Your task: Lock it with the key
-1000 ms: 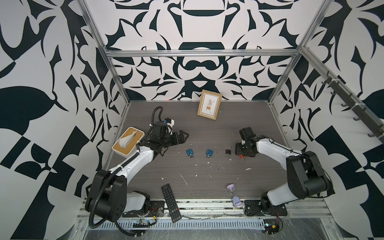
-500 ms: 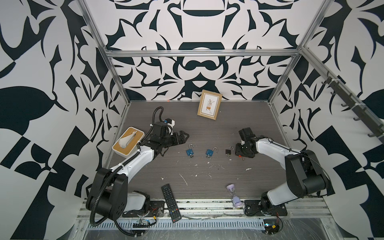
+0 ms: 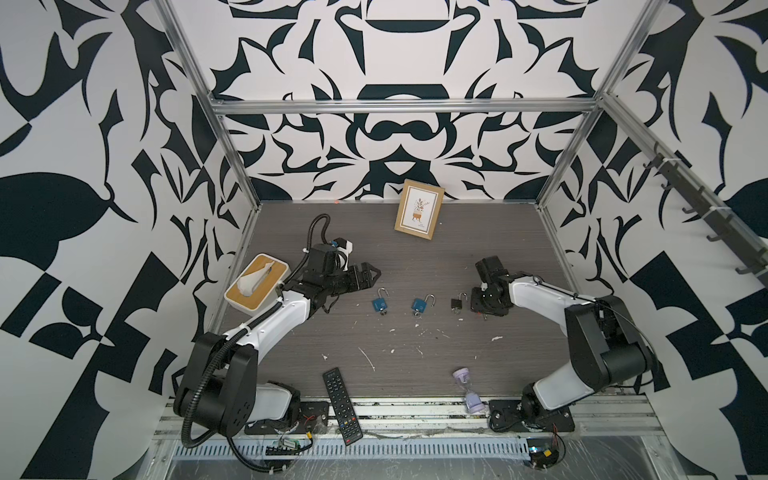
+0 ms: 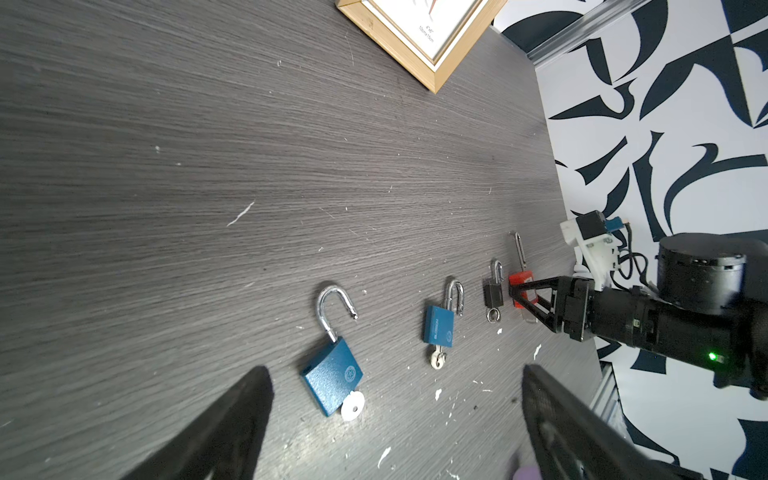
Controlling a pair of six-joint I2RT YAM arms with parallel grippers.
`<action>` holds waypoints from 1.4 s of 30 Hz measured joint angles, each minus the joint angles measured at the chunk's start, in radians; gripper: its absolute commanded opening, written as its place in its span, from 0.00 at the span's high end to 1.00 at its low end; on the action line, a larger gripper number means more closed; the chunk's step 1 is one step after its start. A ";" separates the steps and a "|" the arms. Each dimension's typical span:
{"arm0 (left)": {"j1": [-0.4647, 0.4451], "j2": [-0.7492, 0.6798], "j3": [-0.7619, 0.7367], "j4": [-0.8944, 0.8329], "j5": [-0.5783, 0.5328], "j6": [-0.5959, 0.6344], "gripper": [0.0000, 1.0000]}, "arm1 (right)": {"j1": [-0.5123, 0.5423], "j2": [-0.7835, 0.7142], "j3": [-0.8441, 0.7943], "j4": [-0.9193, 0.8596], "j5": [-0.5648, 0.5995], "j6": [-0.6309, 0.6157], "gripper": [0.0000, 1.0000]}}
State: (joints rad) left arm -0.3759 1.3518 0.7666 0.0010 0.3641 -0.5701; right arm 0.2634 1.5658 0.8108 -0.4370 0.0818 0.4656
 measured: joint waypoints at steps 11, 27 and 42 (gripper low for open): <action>-0.013 0.007 0.000 0.021 0.004 -0.004 0.05 | 0.004 -0.001 0.000 0.002 0.010 -0.001 0.71; -0.017 0.007 0.000 0.026 0.027 0.013 0.10 | 0.206 -0.119 0.184 -0.191 -0.082 -0.165 1.00; -0.009 0.006 -0.106 0.457 0.386 0.001 0.10 | 0.283 -0.072 0.423 -0.355 -0.790 -0.396 1.00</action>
State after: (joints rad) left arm -0.3847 1.3582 0.6605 0.4580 0.7498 -0.5694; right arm 0.5461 1.4933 1.2335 -0.7918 -0.7082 0.0696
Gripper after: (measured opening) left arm 0.906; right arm 0.417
